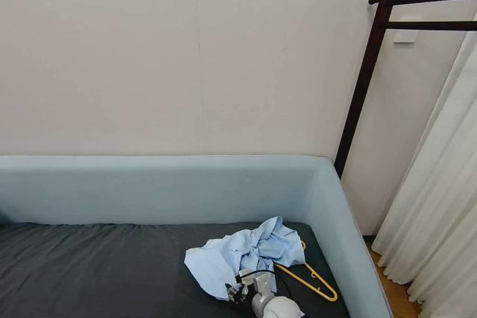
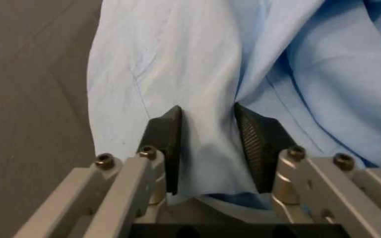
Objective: Pick up the clothes from the sofa and hang them on the clothes hanger.
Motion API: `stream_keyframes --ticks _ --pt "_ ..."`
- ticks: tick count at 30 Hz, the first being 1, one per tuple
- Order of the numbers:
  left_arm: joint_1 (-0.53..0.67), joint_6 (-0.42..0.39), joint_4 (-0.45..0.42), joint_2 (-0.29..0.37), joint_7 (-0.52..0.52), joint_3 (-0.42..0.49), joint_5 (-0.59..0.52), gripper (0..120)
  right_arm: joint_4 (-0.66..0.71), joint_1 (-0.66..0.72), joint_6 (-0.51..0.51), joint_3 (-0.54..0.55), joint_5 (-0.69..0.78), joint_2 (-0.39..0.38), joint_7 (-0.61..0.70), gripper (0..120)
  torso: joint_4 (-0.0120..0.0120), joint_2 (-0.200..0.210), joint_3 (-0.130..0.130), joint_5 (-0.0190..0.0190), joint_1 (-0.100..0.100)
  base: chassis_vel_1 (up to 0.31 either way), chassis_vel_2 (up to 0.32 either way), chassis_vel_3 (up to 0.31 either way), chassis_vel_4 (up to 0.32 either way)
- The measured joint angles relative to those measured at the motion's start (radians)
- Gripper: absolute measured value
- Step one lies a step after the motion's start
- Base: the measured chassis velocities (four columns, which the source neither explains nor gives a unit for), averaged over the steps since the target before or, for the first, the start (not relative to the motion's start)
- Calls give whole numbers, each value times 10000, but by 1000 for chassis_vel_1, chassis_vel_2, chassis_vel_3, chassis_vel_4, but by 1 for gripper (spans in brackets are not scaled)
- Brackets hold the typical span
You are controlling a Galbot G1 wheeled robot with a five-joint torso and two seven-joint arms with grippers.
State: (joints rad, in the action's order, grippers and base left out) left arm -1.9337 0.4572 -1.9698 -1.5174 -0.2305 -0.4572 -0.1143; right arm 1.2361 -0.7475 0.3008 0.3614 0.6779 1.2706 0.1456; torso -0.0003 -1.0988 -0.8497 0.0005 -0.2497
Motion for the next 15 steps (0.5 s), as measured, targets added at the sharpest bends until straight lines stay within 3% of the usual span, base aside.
stream_keyframes --ticks 9,15 --pt "82 -62 -115 -91 -110 -234 -56 100 0 -55 -340 287 -539 -56 18 0 0 0 0 0 0 0 0 0 0" --pt "122 -40 -55 64 -128 -180 -189 100 688 70 -341 216 -107 -216 325 0 2 -1 -1 1 1 0 0 0 0"
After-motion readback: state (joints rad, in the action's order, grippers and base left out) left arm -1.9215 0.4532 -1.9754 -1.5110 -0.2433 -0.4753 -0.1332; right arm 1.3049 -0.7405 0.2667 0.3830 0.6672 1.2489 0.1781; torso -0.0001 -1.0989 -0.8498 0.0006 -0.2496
